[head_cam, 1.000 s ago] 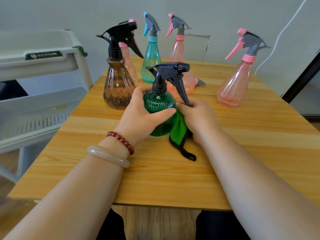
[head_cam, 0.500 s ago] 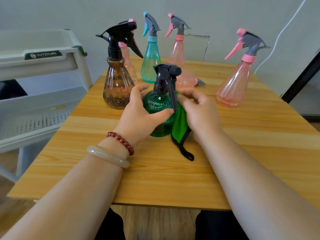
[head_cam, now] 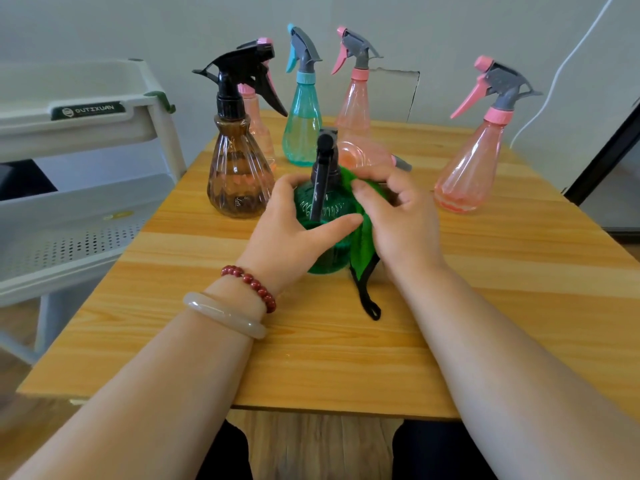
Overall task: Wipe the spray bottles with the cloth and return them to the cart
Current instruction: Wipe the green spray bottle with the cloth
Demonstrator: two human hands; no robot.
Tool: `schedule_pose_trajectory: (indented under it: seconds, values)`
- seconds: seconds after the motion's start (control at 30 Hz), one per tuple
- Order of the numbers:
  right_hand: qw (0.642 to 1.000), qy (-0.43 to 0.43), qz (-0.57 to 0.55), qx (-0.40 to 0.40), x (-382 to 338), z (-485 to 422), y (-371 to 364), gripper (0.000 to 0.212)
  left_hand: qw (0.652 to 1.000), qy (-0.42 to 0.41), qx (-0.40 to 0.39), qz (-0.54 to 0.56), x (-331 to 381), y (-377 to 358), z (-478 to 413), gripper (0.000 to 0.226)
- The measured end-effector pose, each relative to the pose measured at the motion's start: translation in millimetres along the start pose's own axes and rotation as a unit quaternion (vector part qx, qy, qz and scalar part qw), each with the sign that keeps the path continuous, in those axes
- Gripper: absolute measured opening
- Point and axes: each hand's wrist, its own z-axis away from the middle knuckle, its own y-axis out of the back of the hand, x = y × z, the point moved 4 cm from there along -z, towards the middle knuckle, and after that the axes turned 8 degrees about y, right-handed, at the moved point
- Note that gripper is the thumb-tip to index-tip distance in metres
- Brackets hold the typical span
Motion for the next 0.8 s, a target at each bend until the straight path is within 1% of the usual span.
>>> schedule_pose_trajectory:
  seconds: [0.03, 0.07, 0.1, 0.17, 0.2, 0.23, 0.27, 0.33, 0.37, 0.4, 0.43, 0.47, 0.5, 0.53, 0.57, 0.63, 0.67, 0.7, 0.73, 0.77, 0.8]
  values:
    - [1.000, -0.004, 0.010, -0.006, 2, 1, -1, 0.023, 0.999, -0.006, 0.011, -0.033, 0, -1, -1, 0.073]
    - [0.999, -0.028, 0.018, -0.008, 6, 1, -1, 0.022, 0.997, -0.008, 0.029, -0.066, 0, -1, -2, 0.074]
    - [0.997, -0.070, 0.025, -0.014, 11, 1, -1, 0.021, 0.996, -0.011, 0.043, -0.083, 1, 0, -2, 0.072]
    - [0.983, -0.160, 0.063, -0.057, 21, 4, -2, 0.020, 0.995, -0.009, 0.048, -0.082, 2, 2, -2, 0.065]
    - [0.975, -0.184, 0.089, -0.084, 24, 6, -2, 0.020, 0.997, -0.007, 0.043, -0.066, 1, 2, -3, 0.060]
    - [0.973, -0.190, 0.101, -0.088, 25, 6, -2, 0.019, 0.999, -0.007, 0.035, -0.040, -1, 3, -4, 0.057]
    - [0.978, -0.172, 0.096, -0.069, 23, 4, -1, 0.017, 0.999, -0.004, 0.031, -0.008, -2, 5, -4, 0.056]
    - [0.994, -0.104, 0.024, -0.004, 13, 2, 0, 0.018, 0.999, 0.007, 0.023, 0.025, -5, 6, -4, 0.060]
    - [0.998, -0.056, -0.007, 0.012, 8, 1, 0, 0.020, 1.000, 0.003, 0.016, 0.020, -4, 5, -4, 0.054]
    - [1.000, -0.006, -0.013, 0.013, 3, 0, 0, 0.021, 1.000, -0.005, 0.007, 0.010, -1, 4, -3, 0.045]
    - [1.000, 0.022, -0.007, 0.004, 0, 0, -2, 0.020, 1.000, -0.011, 0.001, 0.000, 0, 2, -2, 0.040]
    - [1.000, 0.022, -0.002, -0.002, 1, 1, -5, 0.020, 1.000, -0.017, 0.001, -0.002, 2, 1, -2, 0.039]
    - [1.000, 0.000, -0.003, -0.005, 5, 1, -5, 0.020, 1.000, -0.020, 0.005, -0.008, 2, 1, -1, 0.040]
    - [0.999, -0.032, 0.008, -0.005, 9, 0, -4, 0.020, 0.999, -0.018, 0.014, -0.024, 2, 0, -1, 0.045]
    - [0.997, -0.068, 0.039, -0.012, 15, 0, -2, 0.018, 0.998, -0.014, 0.025, -0.050, 2, -1, -2, 0.055]
    - [0.980, -0.135, 0.123, -0.080, 25, 0, -1, 0.014, 0.996, -0.008, 0.040, -0.078, -2, -1, -4, 0.080]
    - [0.969, -0.156, 0.151, -0.114, 29, 2, -1, 0.014, 0.996, -0.007, 0.045, -0.080, -3, -1, -5, 0.083]
    - [0.966, -0.160, 0.161, -0.124, 29, 2, -1, 0.014, 0.995, -0.009, 0.048, -0.082, -3, 1, -4, 0.079]
    - [0.974, -0.142, 0.140, -0.106, 26, 1, 0, 0.013, 0.995, -0.013, 0.048, -0.082, -2, 2, -4, 0.071]
    - [0.987, -0.113, 0.092, -0.071, 20, 0, 0, 0.015, 0.996, -0.018, 0.042, -0.080, -2, 3, -4, 0.064]
    - [0.996, -0.077, 0.039, -0.034, 14, -2, 1, 0.020, 0.997, -0.024, 0.033, -0.069, -2, 3, -3, 0.061]
